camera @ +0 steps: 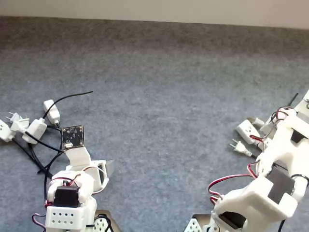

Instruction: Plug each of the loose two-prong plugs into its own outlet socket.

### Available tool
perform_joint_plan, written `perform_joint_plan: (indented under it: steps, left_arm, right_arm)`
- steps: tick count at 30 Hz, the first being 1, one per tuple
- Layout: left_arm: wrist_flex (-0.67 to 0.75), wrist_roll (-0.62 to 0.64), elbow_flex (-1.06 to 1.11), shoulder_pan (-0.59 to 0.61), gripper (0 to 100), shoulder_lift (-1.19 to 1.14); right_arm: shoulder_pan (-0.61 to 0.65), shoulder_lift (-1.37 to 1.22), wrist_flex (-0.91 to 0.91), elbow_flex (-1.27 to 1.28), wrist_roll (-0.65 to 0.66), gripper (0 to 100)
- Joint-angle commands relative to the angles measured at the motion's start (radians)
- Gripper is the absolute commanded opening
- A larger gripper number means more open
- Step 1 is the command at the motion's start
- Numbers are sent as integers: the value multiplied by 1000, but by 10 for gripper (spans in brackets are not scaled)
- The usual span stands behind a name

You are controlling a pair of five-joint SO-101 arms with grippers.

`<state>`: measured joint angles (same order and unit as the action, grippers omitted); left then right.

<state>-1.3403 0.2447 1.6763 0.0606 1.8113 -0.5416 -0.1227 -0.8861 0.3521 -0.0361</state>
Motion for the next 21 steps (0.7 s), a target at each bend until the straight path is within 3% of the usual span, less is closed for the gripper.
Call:
perform_joint_plan:
  steps: [1,11,16,21]
  left_arm:
    - [-5,2,19,7,263,4]
    - [-5,2,19,7,263,4]
    - [-5,2,19,7,263,4]
    - [-5,2,19,7,263,4]
  right_arm:
    - [4,-35,39,2,-6,166]
    - [-5,-33,18,2,-6,162]
    - [-7,-5,-16,7,-2,93]
    - [-5,-1,-18,5,-2,84]
